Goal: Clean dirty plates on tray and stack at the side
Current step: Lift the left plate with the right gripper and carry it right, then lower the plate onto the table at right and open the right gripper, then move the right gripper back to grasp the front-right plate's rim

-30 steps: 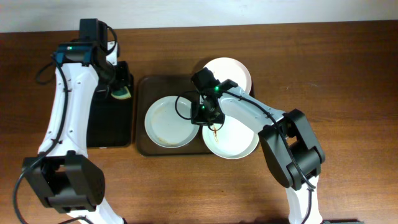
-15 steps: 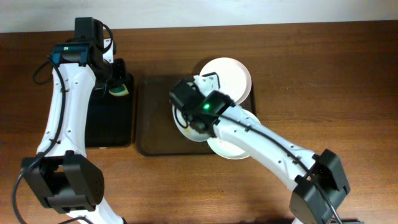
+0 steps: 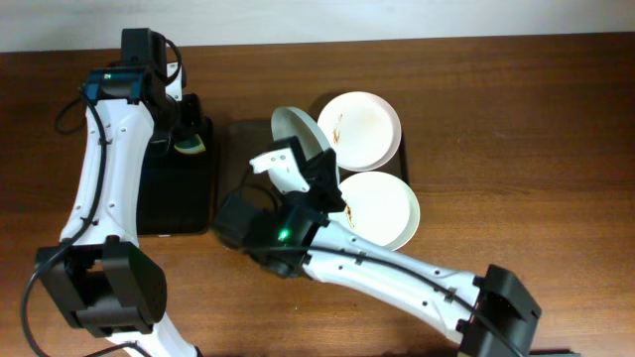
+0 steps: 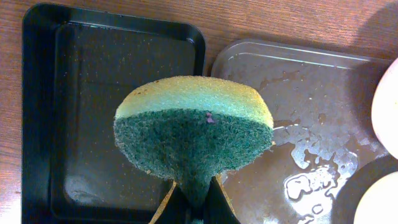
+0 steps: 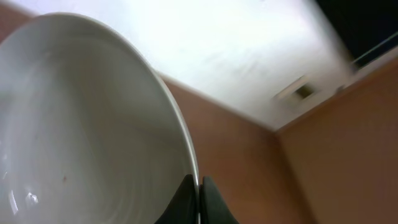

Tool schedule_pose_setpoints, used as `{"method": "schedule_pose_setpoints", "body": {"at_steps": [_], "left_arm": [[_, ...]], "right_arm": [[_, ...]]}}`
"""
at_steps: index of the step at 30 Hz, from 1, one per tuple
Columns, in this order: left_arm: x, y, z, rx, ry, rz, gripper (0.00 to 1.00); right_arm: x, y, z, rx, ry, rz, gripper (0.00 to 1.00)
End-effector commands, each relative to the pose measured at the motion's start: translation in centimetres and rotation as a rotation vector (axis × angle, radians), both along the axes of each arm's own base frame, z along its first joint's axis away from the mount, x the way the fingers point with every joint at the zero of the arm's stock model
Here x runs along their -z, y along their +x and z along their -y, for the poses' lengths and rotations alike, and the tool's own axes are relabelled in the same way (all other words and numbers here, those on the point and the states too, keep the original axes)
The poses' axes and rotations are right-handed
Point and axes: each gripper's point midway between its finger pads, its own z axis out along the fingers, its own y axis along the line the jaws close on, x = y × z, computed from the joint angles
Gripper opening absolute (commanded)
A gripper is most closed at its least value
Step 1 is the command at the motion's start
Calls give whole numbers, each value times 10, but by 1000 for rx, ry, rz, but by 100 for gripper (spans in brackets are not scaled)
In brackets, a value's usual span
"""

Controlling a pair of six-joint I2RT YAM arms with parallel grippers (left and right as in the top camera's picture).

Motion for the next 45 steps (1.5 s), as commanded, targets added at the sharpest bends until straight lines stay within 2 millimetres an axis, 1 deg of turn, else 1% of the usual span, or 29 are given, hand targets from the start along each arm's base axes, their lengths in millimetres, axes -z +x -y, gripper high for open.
{"method": "schedule_pose_setpoints", "body": {"at_steps": [1, 2, 3, 5, 7, 8, 10, 11, 14, 16, 18, 20, 21, 22, 23, 24, 26, 27, 28, 29, 30, 31, 32, 35, 36, 37, 38, 40, 45], "left_arm": [[-1, 3, -3, 8, 15, 7, 1], [-1, 3, -3, 8, 15, 6, 1], [-1, 3, -3, 8, 15, 6, 1], [-1, 3, -3, 8, 15, 6, 1], [-1, 3, -3, 8, 15, 6, 1], [-1, 3, -3, 8, 15, 6, 1], [-1, 3, -3, 8, 15, 6, 1], [-1, 3, -3, 8, 15, 6, 1], [-1, 3, -3, 8, 15, 6, 1], [-1, 3, -3, 8, 15, 6, 1], [-1, 3, -3, 8, 15, 6, 1], [-1, 3, -3, 8, 15, 6, 1], [-1, 3, -3, 8, 15, 6, 1], [-1, 3, -3, 8, 15, 6, 1], [-1, 3, -3, 8, 15, 6, 1], [-1, 3, -3, 8, 15, 6, 1], [-1, 3, -3, 8, 15, 6, 1], [-1, 3, -3, 8, 15, 5, 1], [-1, 3, -3, 8, 15, 6, 1], [-1, 3, -3, 8, 15, 6, 1], [-1, 3, -3, 8, 15, 6, 1], [-1, 3, -3, 8, 15, 6, 1], [-1, 3, -3, 8, 15, 6, 1], [-1, 3, -3, 8, 15, 6, 1], [-1, 3, -3, 8, 15, 6, 1], [-1, 3, -3, 8, 15, 5, 1], [-1, 3, -3, 8, 15, 5, 1], [-1, 3, -3, 8, 15, 5, 1], [-1, 3, -3, 8, 15, 6, 1]], "right_arm": [[21, 5, 18, -10, 314, -296, 4], [22, 5, 34, 9, 406, -382, 4], [17, 8, 61, 55, 511, -442, 4], [6, 14, 118, 168, 665, -471, 4], [5, 17, 174, 306, 753, -472, 4], [13, 15, 227, 460, 798, -473, 4], [37, 4, 297, 676, 848, -451, 4], [52, -3, 322, 756, 865, -445, 4], [101, -25, 373, 923, 925, -426, 4], [136, -28, 387, 954, 954, -386, 4], [166, -29, 388, 945, 964, -357, 4], [180, -29, 386, 931, 975, -345, 4], [183, -29, 386, 930, 976, -343, 19], [183, -29, 386, 929, 976, -344, 43], [182, -24, 380, 880, 994, -368, 79], [178, -14, 366, 769, 1033, -426, 93], [148, -2, 333, 610, 1165, -518, 91], [125, 2, 310, 494, 1220, -572, 85], [110, 3, 288, 406, 1252, -614, 83], [104, 2, 261, 324, 1262, -664, 82], [108, -2, 241, 287, 1232, -720, 80], [116, -7, 216, 242, 1178, -779, 77], [126, -12, 203, 233, 1111, -817, 75], [162, -22, 181, 273, 950, -922, 66], [179, -25, 174, 283, 892, -972, 58], [195, -28, 177, 324, 828, -1002, 54], [203, -29, 180, 345, 798, -1017, 53], [216, -30, 183, 370, 774, -1043, 51], [226, -24, 181, 367, 777, -1041, 19]]}}
